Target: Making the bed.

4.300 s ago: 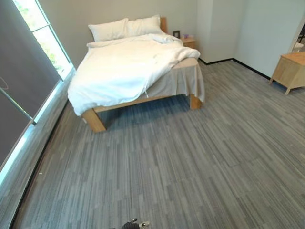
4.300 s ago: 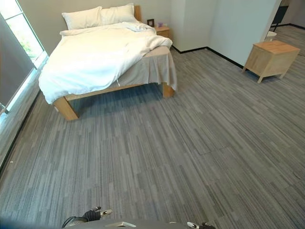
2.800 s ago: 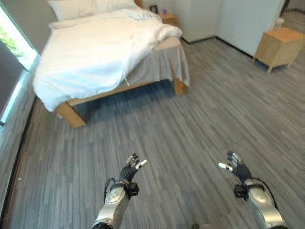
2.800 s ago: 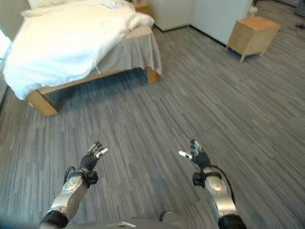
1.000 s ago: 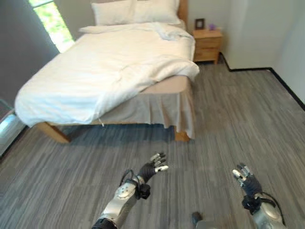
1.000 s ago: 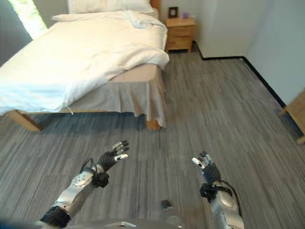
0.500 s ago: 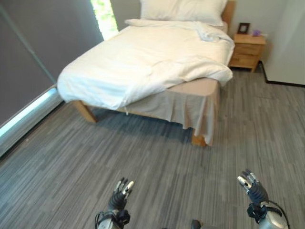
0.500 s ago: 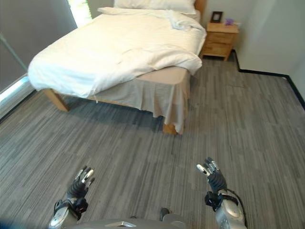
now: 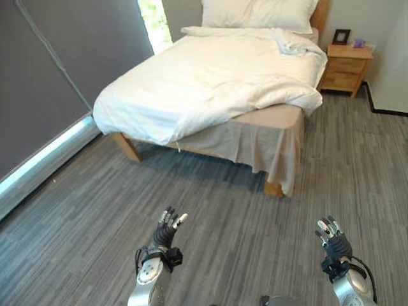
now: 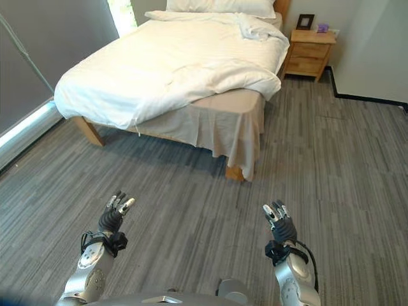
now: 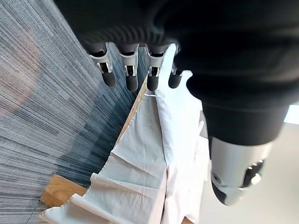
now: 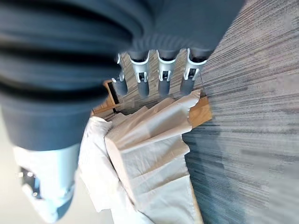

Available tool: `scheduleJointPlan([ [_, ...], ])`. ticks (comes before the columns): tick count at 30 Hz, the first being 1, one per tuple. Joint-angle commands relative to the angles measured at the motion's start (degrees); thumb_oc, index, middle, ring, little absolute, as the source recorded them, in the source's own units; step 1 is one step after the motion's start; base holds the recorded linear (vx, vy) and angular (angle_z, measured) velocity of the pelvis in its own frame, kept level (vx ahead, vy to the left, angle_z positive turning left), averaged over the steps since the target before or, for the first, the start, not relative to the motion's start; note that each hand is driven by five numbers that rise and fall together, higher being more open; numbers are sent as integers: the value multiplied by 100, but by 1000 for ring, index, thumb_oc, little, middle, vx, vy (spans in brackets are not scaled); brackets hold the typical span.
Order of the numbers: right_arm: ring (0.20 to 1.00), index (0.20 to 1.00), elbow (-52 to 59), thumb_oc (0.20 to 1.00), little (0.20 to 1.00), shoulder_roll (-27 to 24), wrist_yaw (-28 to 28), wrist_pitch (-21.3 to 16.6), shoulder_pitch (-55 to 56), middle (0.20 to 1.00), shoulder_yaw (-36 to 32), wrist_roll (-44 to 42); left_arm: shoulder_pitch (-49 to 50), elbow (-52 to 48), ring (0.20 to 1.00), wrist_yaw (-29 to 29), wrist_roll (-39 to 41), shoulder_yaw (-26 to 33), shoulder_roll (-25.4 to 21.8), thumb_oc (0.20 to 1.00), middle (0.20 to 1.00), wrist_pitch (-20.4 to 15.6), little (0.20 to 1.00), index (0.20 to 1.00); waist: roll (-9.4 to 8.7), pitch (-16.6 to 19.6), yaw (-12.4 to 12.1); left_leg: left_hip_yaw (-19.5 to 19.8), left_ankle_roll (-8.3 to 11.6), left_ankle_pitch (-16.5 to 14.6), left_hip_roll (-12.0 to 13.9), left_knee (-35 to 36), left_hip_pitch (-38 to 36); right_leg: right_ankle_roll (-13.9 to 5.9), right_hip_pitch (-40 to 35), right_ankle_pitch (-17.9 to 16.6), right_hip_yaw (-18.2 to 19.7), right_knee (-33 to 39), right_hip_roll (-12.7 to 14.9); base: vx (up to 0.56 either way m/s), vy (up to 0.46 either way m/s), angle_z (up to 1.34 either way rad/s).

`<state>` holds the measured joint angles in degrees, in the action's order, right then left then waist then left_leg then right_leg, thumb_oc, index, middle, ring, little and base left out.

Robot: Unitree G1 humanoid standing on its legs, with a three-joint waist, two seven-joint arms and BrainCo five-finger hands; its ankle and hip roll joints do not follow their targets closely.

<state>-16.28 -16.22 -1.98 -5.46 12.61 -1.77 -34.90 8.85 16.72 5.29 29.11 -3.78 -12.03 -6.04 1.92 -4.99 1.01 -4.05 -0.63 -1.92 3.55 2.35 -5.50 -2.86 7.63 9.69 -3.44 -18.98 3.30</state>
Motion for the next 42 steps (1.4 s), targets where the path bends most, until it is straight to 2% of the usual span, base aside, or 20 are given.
scheduleJointPlan([
  [1,1000,1000,314,1000,1000,-45,211,-264,-291,1000,127,564,-283,-2,1000,125,124,546,-292,1000,1000,-355,1000,1000,-427,59,-84,22,248,525,-173,265,-31,-365,-1573,-1056,-505,2160,275,44,85,16],
  [9,1000,1000,663,1000,1000,-165,352,-301,-797,1000,724,973,-343,151,1000,488,-3,927,-400,1000,1000,-539,1000,1000,-487,59,-317,66,184,437,-262,265,-47,-445,-1618,-1079,-561,2183,381,43,70,10],
  [15,1000,1000,666,1000,1000,-132,257,-291,-725,1000,615,1079,-250,239,1000,607,44,1071,-366,1000,1000,-567,1000,1000,-520,-61,-368,-46,30,243,-366,183,-13,-582,-1412,-1049,-400,1819,566,60,114,-6],
  [17,1000,1000,639,1000,1000,-125,197,-324,-626,1000,465,1124,-387,264,1000,646,-27,1072,-435,1000,1000,-572,1000,1000,-502,-200,-295,-37,-86,94,-426,44,-12,-688,-1023,-1164,-232,962,671,60,184,-27],
  [18,1000,1000,637,1000,1000,-117,162,-353,-548,1000,364,1199,-468,236,1000,688,-113,1112,-512,1000,1000,-586,1000,1000,-481,-342,-224,-97,-201,-33,-452,-96,-35,-757,-603,-1580,-187,29,780,69,218,-21],
  [19,1000,1000,644,1000,1000,-105,144,-361,-530,1000,334,1213,-479,187,1000,698,-133,1154,-548,1000,1000,-589,1000,1000,-444,-414,-199,-151,-244,-88,-449,-134,-58,-777,-332,-1771,-156,-459,819,89,186,-15],
  [22,1000,1000,624,1000,1000,-40,108,-378,-480,1000,285,1157,-519,180,1000,745,-224,1205,-611,1000,1000,-599,1000,1000,-367,-554,-96,-231,-258,-200,-369,-220,-176,-776,131,-1873,-233,-987,825,123,57,-52],
  [24,1000,1000,607,1000,1000,7,85,-365,-394,1000,201,1091,-545,144,1000,783,-257,1267,-646,1000,1000,-623,1000,1000,-368,-618,32,-258,-191,-305,-327,-236,-375,-744,411,-1739,-370,-678,744,270,-10,-33],
  [25,1000,1000,543,1000,1000,34,84,-375,-343,1000,159,1045,-542,145,1000,791,-215,1342,-645,1000,1000,-665,1000,1000,-411,-598,102,-267,-138,-355,-346,-199,-507,-718,561,-1697,-440,-229,681,418,-99,-25],
  [26,1000,1000,523,1000,1000,44,104,-354,-165,1000,153,993,-513,172,1000,799,-169,1402,-627,1000,1000,-665,1000,1000,-459,-547,272,-176,-31,-499,-363,-60,-847,-728,586,-1682,-423,678,483,576,-140,-31],
  [29,1000,1000,527,1000,1000,32,131,-332,-18,1000,188,998,-552,298,1000,822,-195,1437,-611,1000,1000,-654,1000,1000,-418,-520,471,-53,107,-539,-267,162,-1248,-771,631,-1956,-333,1688,186,408,-114,-9],
  [30,1000,1000,609,1000,1000,2,177,-302,77,1000,208,932,-569,314,1000,828,-300,1376,-615,1000,1000,-648,1000,1000,-393,-483,609,100,189,-548,-196,180,-1388,-813,732,-2065,-119,1851,160,525,-193,5],
  [32,1000,1000,670,1000,1000,-20,217,-289,139,1000,194,842,-564,322,1000,783,-280,1312,-585,1000,1000,-644,1000,1000,-372,-422,677,211,246,-519,-146,138,-1437,-772,610,-2051,49,1819,108,353,-155,53],
  [34,1000,1000,564,1000,1000,-167,249,-305,62,1000,210,790,-572,294,1000,756,-135,1209,-407,1000,1000,-703,1000,1000,-249,-337,693,336,455,-86,50,-693,-1276,-523,525,-1966,-105,1515,84,370,-191,103],
  [35,1000,1000,551,1000,1000,-248,218,-288,-26,1000,193,730,-609,298,1000,764,62,1202,-349,1000,1000,-733,1000,1000,-209,-345,682,306,577,306,89,-1197,-1045,-410,404,-1850,-203,1471,69,339,-263,48],
  [36,1000,1000,590,1000,1000,-264,234,-358,-130,1000,190,391,-648,292,1000,775,297,1205,-244,1000,1000,-801,1000,1000,-245,-344,685,244,693,805,215,-2279,-750,-246,229,-1741,-284,1450,53,304,-306,31],
  [38,1000,1000,542,1000,1000,-347,234,-373,-187,1000,184,295,-669,261,1000,640,378,1161,-258,1000,1000,-768,1000,1000,-467,-471,543,84,682,1052,268,-3758,110,2,-217,-1544,-324,1593,121,308,-373,61],
  [39,1000,1000,499,1000,1000,-441,173,-357,-248,1000,176,387,-670,244,1000,639,374,1144,-281,1000,1000,-725,1000,1000,-540,-557,442,-71,608,1015,279,-3998,302,94,-384,-1419,-310,1609,114,400,-375,33],
  [41,1000,1000,431,1000,1000,-521,-58,-358,-352,1000,36,348,-740,326,1000,656,738,1081,-150,1000,1000,-754,1000,1000,-569,-666,295,-799,619,987,850,-3626,927,85,-932,-1198,-405,1779,248,416,-204,-18],
  [42,1000,1000,463,1000,1000,-493,-84,-374,-332,1000,-14,289,-720,326,1000,590,841,1061,-114,1000,1000,-748,1000,1000,-572,-642,246,-933,663,1025,922,-3316,1037,45,-1050,-1168,-426,1848,301,335,-12,3],
])
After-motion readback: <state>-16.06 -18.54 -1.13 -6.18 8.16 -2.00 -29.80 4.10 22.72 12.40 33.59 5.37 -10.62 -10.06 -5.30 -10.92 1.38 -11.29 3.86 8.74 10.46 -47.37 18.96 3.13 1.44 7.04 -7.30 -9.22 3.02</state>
